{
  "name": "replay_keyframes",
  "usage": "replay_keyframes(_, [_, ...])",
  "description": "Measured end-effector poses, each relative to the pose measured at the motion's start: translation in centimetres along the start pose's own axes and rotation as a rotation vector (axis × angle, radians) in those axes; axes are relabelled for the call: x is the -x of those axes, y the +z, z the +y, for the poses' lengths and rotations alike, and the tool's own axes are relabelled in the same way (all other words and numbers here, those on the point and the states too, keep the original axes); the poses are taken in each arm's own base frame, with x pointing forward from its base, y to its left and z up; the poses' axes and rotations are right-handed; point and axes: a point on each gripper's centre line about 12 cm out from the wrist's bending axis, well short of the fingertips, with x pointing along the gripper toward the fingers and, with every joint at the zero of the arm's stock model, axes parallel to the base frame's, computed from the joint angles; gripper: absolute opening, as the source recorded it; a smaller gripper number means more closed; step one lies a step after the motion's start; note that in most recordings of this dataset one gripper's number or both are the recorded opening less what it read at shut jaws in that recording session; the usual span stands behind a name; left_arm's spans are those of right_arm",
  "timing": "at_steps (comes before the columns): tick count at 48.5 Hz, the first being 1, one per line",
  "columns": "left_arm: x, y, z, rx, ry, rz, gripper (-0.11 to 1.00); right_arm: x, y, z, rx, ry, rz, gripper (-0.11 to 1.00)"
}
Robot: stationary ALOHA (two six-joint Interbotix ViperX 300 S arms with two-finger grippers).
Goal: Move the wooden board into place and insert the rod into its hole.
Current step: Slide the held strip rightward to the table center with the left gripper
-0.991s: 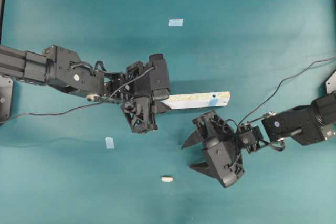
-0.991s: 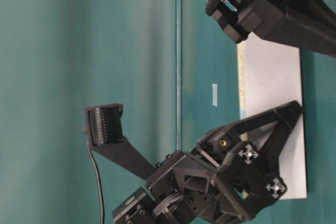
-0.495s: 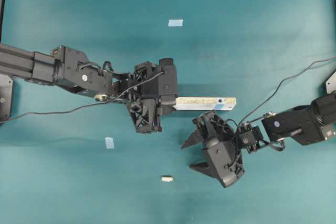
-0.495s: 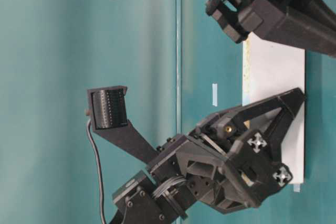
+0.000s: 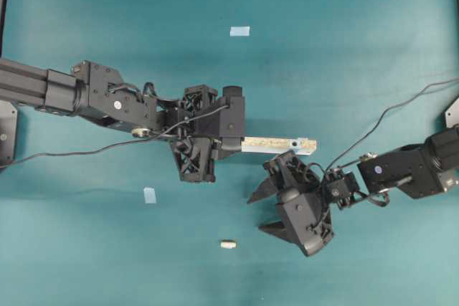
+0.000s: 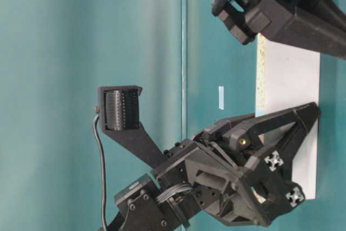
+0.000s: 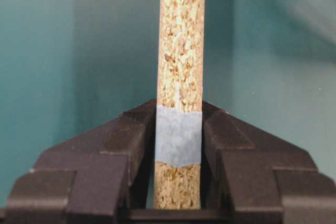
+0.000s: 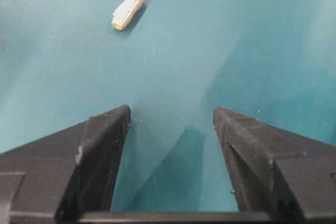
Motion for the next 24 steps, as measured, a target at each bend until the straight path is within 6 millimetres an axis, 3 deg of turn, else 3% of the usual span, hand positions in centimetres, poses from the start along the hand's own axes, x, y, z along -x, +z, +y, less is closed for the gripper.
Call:
replay_keyframes(5, [-0.05, -0.08, 0.0, 0.003, 0.0, 0.005, 0.31, 0.02, -0.06, 0.01, 0.0, 0.0, 0.002, 0.72])
replay_keyframes(11, [-0.04, -0.17, 0.25, 0.04, 0.003, 0.012, 0.6, 0.02, -0.06, 0.01, 0.0, 0.0, 0.002, 0.72])
replay_keyframes(24, [0.18, -0.21, 0.23, 0.108, 0.003, 0.018, 0.81, 0.0, 0.0, 0.0, 0.0, 0.0, 0.0, 0.72])
